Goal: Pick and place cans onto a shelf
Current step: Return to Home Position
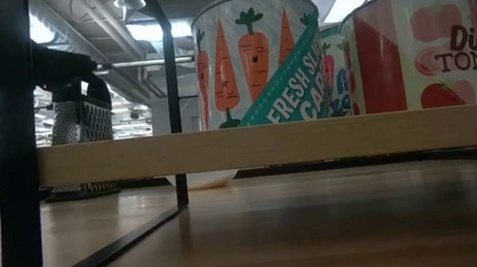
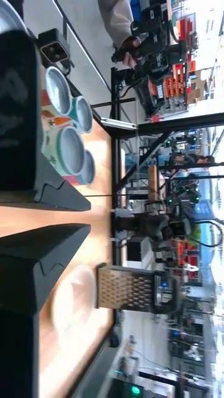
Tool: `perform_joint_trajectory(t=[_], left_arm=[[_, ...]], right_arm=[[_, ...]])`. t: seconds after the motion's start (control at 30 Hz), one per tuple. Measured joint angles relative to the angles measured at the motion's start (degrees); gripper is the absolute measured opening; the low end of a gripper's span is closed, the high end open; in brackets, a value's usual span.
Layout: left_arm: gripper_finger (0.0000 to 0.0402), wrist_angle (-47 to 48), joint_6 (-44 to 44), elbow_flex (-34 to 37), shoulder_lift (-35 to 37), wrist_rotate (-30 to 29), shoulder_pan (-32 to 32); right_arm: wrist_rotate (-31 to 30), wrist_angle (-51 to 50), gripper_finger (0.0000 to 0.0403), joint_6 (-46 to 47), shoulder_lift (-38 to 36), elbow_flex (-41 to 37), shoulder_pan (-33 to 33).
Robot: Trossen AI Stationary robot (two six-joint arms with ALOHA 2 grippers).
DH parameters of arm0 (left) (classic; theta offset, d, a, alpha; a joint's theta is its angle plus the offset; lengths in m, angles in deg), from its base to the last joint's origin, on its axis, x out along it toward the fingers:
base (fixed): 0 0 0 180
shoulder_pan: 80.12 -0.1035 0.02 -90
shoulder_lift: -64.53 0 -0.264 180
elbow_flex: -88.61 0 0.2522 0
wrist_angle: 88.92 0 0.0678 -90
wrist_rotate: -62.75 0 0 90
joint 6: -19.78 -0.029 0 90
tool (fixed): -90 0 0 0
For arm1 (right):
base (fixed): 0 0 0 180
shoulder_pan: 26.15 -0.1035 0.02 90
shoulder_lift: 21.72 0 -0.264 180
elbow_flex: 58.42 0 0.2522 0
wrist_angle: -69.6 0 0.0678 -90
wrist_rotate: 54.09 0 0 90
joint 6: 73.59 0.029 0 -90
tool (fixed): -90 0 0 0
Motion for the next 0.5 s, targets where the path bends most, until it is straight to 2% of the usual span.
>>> perform_joint_trajectory(t=[0.3, 0.5], left_arm=[[0.0135, 2.9, 4.2, 0.0, 0.0, 6.5, -3.3], [0.0135, 3.1, 4.2, 0.0, 0.0, 7.8, -4.0]], right_arm=[[2.3, 1.5, 0.0048, 2.5, 0.3, -2.6, 0.0], [3.3, 1.4, 0.0048, 2.2, 0.2, -2.6, 0.0]])
